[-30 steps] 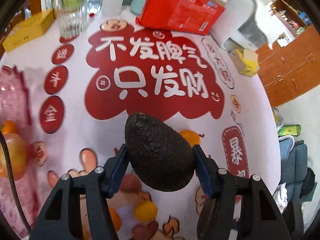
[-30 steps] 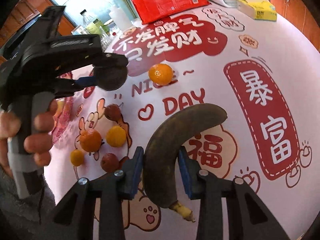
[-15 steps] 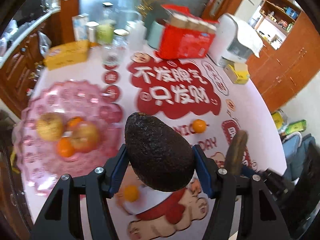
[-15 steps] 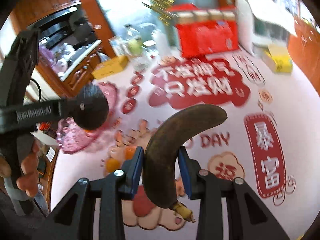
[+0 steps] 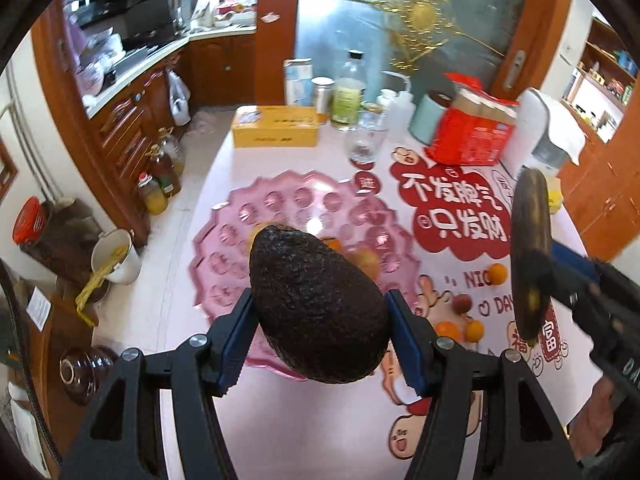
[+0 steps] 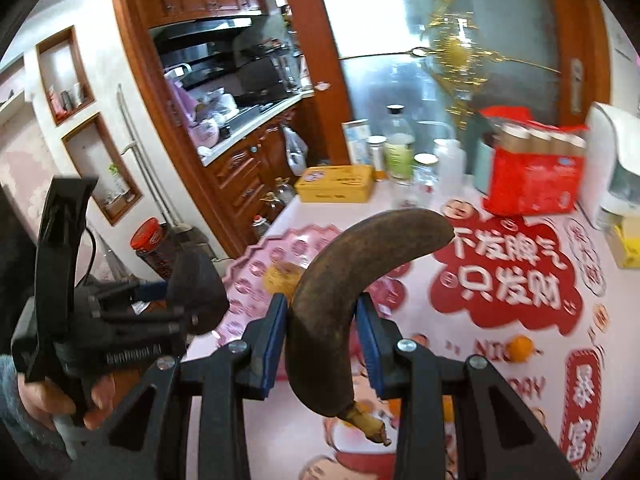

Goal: Organize fruits
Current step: 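Lift the avocado and banana and carry both over the pink bowl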

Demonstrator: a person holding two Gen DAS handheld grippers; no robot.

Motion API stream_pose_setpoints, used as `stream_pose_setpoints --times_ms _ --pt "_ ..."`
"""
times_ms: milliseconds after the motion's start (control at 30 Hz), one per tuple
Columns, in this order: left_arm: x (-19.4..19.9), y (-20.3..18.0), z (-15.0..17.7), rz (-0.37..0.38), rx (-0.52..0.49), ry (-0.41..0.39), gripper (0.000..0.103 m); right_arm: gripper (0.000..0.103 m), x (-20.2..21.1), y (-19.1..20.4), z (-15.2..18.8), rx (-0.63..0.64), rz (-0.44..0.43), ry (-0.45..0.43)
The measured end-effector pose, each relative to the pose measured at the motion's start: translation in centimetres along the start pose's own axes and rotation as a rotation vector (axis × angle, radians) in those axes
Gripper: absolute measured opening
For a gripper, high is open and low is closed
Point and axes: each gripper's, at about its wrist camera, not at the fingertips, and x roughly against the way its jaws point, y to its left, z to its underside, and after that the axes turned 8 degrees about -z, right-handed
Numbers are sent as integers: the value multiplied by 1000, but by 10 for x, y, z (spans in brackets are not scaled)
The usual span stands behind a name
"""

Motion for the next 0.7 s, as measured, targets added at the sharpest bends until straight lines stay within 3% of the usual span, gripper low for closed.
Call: stream_pose_setpoints --times_ms 333,700 --pt "-60 33 8 17 15 63 62 35 -90 25 -6 90 -80 109" --pt "-126 41 8 42 6 146 62 35 -158 4 24 63 -119 283"
